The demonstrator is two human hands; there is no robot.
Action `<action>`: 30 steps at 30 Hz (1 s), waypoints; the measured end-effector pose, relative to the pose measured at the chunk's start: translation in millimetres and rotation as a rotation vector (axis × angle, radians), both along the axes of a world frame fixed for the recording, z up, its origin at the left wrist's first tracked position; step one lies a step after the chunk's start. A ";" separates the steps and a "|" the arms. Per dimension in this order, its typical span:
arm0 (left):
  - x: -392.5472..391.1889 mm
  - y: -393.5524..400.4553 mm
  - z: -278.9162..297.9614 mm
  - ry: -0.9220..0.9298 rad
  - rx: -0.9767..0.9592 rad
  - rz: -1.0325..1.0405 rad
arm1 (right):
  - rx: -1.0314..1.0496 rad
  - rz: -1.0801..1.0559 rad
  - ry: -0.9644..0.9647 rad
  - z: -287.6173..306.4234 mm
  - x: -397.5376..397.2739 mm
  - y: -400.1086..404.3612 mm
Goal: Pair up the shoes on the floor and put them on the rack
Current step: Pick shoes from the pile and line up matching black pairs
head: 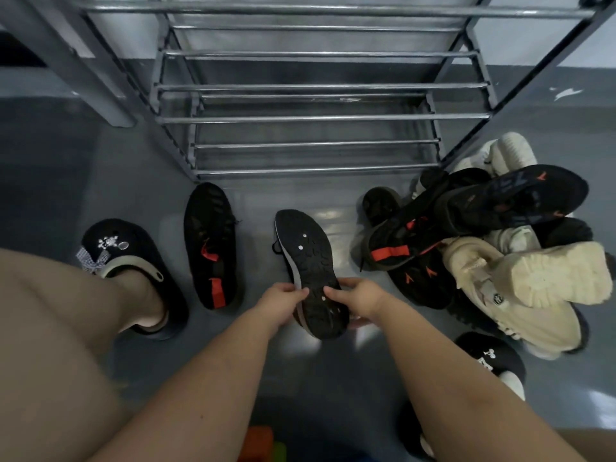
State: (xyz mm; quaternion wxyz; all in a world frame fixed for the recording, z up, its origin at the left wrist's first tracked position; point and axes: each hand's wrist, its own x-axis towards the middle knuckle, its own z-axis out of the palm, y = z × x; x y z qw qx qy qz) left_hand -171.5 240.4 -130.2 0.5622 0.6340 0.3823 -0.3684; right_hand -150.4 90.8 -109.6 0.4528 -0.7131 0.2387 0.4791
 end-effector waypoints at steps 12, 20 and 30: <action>8.5 24.1 55.4 -0.236 -0.220 0.140 | 0.241 -0.279 0.086 27.1 -10.0 54.9; 1.8 52.5 55.7 -0.017 -0.182 0.267 | 0.454 -0.514 0.098 33.1 -3.8 86.6; 8.0 54.7 32.3 -0.325 0.078 0.287 | 0.397 -0.517 -0.088 18.7 7.8 85.0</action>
